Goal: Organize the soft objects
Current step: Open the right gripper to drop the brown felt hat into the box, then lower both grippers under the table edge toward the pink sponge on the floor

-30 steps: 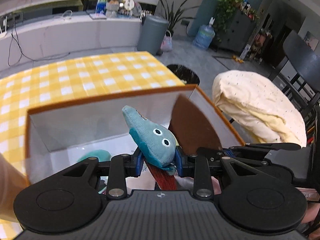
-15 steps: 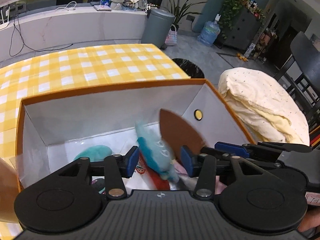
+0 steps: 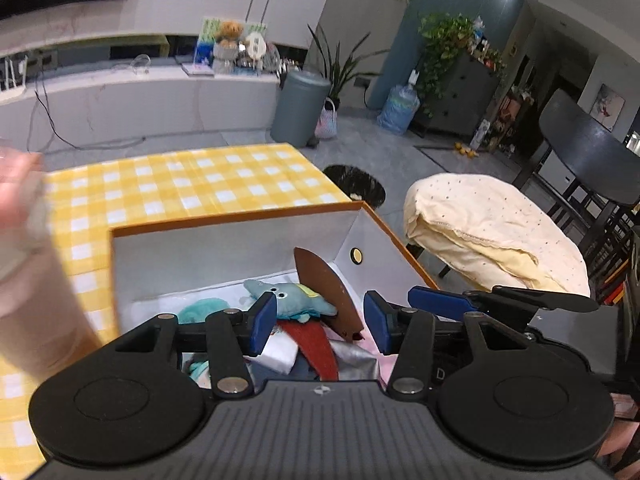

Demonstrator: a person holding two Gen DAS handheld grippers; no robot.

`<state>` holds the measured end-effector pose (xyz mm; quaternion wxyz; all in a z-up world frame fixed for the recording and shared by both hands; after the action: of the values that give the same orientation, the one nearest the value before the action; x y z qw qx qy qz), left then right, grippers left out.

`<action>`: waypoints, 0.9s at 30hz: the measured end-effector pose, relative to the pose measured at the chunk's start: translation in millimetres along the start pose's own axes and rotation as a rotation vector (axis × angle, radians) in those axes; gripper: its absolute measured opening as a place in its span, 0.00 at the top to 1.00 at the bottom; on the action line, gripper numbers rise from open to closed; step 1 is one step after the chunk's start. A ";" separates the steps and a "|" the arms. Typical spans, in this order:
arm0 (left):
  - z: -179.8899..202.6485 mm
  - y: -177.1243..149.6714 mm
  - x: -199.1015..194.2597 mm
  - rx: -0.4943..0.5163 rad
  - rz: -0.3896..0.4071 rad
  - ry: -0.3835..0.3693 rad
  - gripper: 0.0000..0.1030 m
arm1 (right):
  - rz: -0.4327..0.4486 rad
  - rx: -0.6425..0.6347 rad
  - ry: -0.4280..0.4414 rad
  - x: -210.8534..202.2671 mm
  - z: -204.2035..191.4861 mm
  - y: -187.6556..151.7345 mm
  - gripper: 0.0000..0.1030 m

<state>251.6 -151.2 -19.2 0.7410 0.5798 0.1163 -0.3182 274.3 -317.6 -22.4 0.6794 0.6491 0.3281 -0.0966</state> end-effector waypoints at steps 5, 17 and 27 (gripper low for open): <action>-5.6 -6.8 -47.6 0.009 0.054 0.036 0.44 | 0.053 -0.002 0.063 -30.4 -29.3 -2.1 0.64; -55.3 -54.3 -152.2 -0.044 0.019 0.207 0.45 | 0.021 -0.001 0.298 -67.6 -116.5 -51.7 0.63; -68.5 -110.6 -208.4 -0.060 0.006 0.303 0.46 | -0.013 0.009 0.390 -98.4 -159.8 -99.1 0.62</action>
<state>37.4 -31.0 -13.9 0.7330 0.5991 0.2344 -0.2209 92.5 -209.2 -38.1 0.5992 0.6565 0.4575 0.0251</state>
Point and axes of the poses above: each gripper's, at about its wrist camera, not at the fingertips, and x roughly the way its jaws point, z to its right, y to its top, the point moved 4 cm from there along x, roughly the way its jaws point, and after that the axes turned 7 degrees about z, right-handed, at the moved point
